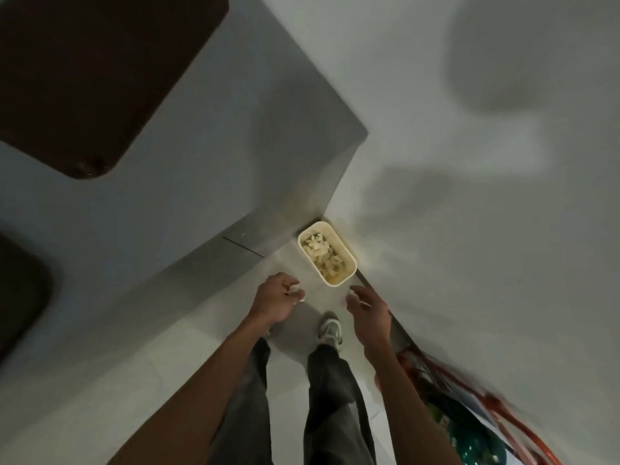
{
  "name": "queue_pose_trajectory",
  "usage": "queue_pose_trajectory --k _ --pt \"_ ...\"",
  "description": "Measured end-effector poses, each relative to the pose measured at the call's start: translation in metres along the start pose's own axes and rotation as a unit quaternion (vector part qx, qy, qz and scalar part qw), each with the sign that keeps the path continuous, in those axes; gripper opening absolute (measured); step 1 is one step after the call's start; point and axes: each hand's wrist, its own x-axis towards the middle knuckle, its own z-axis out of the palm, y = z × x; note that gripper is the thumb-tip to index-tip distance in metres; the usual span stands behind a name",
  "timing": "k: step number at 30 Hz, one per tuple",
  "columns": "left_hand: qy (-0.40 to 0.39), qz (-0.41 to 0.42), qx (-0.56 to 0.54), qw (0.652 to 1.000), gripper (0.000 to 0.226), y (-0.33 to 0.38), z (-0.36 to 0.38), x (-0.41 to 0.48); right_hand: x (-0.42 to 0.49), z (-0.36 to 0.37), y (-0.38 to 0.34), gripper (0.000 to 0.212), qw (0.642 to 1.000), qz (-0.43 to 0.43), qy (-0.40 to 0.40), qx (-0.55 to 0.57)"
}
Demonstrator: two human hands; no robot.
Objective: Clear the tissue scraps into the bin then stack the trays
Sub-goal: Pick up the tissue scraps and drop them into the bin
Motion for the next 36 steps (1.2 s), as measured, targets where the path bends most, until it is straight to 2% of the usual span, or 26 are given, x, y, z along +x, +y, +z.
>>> queue_pose_trajectory --k 4,10,17,20,23,28,33,36 --pt "0.044 -0.038 -0.017 0.998 0.026 -0.016 0.041 0.049 0.066 0.012 0.042 0.012 1.0 0.013 -0.022 -0.006" --pt "0.086 -0.075 -0.042 0.993 0.028 -0.029 0.089 0.118 0.149 0.03 0.069 0.022 0.998 -0.006 -0.049 -0.04" --pt "0.098 -0.071 -0.013 0.993 0.032 -0.033 0.123 0.175 0.21 0.058 0.083 0.041 0.986 -0.004 -0.101 -0.131" --pt "0.096 -0.077 -0.021 0.992 0.03 -0.034 0.135 0.192 0.215 0.063 0.09 0.037 0.987 0.014 -0.102 -0.121" --pt "0.098 -0.073 0.02 0.992 0.033 -0.033 0.148 0.213 0.214 0.059 0.095 0.03 0.989 0.005 -0.1 -0.112" --pt "0.05 -0.101 -0.002 0.994 0.062 -0.025 0.166 0.234 0.215 0.038 0.105 0.025 0.989 -0.026 -0.093 -0.116" --pt "0.053 -0.048 -0.008 0.997 0.061 -0.024 0.149 0.19 0.189 0.02 0.106 0.026 0.976 -0.068 -0.123 -0.169" --pt "0.081 -0.029 -0.018 0.996 0.058 -0.025 0.123 0.137 0.154 0.017 0.087 0.019 0.978 -0.085 -0.121 -0.146"
